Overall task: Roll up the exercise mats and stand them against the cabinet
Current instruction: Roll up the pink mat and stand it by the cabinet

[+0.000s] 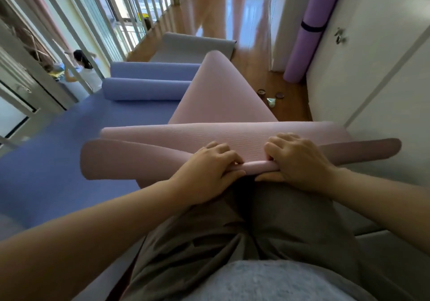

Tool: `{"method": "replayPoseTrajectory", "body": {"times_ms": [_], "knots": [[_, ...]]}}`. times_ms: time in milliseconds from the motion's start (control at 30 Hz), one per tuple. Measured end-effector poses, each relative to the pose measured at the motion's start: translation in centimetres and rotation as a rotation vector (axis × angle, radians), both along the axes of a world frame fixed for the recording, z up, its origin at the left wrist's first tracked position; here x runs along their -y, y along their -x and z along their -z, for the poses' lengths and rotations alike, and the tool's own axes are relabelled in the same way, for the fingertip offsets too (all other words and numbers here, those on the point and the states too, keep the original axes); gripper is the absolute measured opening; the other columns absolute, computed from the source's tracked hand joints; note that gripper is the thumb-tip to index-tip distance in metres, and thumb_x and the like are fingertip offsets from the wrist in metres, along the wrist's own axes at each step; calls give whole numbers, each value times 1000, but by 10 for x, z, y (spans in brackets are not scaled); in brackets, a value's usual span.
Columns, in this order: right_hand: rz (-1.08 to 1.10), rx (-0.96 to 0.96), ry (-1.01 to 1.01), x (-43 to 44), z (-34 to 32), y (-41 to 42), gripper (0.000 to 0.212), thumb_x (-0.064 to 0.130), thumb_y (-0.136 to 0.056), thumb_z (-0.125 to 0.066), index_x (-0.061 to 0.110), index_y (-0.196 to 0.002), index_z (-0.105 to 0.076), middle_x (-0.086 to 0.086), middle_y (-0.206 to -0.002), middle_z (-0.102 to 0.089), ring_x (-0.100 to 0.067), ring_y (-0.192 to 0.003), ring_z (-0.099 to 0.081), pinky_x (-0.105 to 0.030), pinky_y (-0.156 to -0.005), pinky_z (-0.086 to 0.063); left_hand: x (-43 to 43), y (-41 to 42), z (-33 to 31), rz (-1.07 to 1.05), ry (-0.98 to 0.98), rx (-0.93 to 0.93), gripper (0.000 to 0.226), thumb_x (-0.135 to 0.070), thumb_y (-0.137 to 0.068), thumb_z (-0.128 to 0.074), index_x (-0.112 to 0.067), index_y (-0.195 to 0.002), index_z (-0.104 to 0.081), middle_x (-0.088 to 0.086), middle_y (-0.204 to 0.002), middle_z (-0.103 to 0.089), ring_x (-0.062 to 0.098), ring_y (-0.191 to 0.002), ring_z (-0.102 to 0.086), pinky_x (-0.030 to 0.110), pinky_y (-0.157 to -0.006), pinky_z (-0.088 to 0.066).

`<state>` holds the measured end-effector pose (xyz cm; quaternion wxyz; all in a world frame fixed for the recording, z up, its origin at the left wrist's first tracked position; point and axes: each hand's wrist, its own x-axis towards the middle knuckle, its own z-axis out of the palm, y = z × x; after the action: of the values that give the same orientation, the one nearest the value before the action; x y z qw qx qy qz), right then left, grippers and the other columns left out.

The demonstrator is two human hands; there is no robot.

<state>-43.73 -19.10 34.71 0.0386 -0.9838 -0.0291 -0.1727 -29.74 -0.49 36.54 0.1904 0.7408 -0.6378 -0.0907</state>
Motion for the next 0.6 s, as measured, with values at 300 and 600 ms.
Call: {"method": "replayPoseTrajectory", "body": {"times_ms": [300, 600], "knots": [[31, 32, -290, -1, 24, 25, 39, 48, -78, -65, 9, -83, -61, -4, -78, -64, -4, -65, -46, -3, -63, -31, -6, 10, 18, -66, -27, -92, 27, -39, -93, -55, -28, -116, -61, -16, -102, -49, -4, -83, -43, 5, -71, -31], [62, -131, -422, 7, 8, 12, 42, 63, -73, -52, 21, -69, -49, 12, -61, -47, 2, -53, -46, -8, -54, -32, -10, 0, 11, -113, -1, -180, 25, -33, -92, -58, -19, -109, -70, -5, -100, -68, 5, -84, -59, 22, -80, -51]]}}
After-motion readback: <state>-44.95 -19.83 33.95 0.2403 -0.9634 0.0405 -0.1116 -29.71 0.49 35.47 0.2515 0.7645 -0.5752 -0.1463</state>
